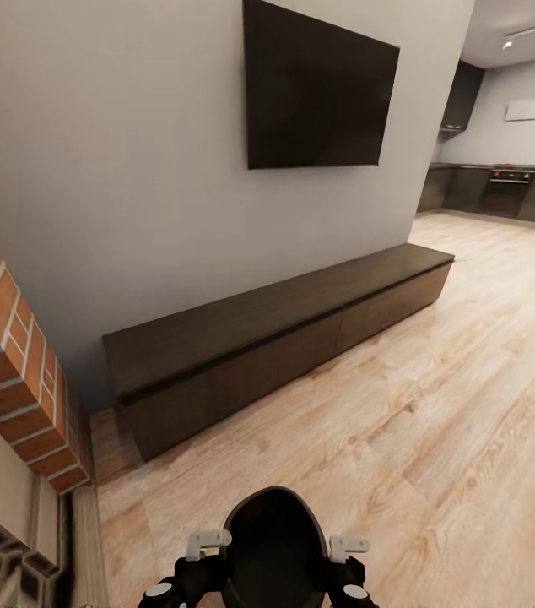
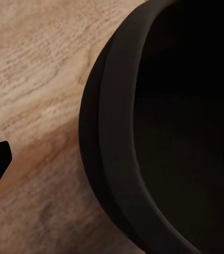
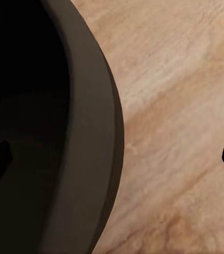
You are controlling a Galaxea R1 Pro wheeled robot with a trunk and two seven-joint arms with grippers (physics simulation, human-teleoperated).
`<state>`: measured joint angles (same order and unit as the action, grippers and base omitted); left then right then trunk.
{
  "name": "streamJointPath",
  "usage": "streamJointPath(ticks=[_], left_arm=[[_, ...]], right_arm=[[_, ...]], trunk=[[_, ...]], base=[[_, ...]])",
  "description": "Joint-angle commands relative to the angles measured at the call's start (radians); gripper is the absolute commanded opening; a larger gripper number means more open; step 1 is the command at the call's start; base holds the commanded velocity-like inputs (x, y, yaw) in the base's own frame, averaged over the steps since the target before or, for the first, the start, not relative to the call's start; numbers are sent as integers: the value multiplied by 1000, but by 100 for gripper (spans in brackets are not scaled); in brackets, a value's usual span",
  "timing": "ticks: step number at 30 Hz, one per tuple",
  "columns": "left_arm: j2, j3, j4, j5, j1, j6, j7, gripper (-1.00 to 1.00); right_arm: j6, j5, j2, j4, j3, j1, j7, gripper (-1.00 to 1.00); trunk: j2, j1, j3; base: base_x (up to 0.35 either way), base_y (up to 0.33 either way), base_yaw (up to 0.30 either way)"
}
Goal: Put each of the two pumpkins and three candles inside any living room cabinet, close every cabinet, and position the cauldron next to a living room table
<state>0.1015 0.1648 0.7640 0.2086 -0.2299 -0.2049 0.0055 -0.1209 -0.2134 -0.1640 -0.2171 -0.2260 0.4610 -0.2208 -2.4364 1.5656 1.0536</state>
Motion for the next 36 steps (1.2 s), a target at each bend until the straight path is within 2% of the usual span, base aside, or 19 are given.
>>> streamJointPath(ticks=[1, 3, 14, 20, 33, 36], left_arm=[[0, 1, 1, 9, 0, -5, 0, 100], [0, 1, 1, 9, 0, -5, -1, 100], [-1, 1, -13, 9, 0, -5, -14, 100], [-1, 1, -25, 9, 0, -5, -15, 100], [-1, 1, -26, 8, 0, -5, -15, 100], [0, 1, -26, 9, 0, -5, -15, 100]], right_arm=[[-4, -10, 0, 1, -9, 1, -5, 100], [-4, -9, 0, 1, -9, 1, -5, 100], [-4, -9, 0, 1, -10, 1, -5, 100], [-4, -9, 0, 1, -10, 1, -5, 100], [-5, -9, 0, 1, -10, 1, -5, 100], [-5, -9, 0, 1, -10, 1, -5, 100]], trunk=[[-8, 4, 4], [-22, 11, 10], [-22, 11, 10], [-64, 34, 29], [-64, 35, 33], [-64, 36, 41]], base=[[0, 0, 0], [0, 0, 0], [0, 0, 0], [0, 0, 0], [0, 0, 0], [0, 0, 0]])
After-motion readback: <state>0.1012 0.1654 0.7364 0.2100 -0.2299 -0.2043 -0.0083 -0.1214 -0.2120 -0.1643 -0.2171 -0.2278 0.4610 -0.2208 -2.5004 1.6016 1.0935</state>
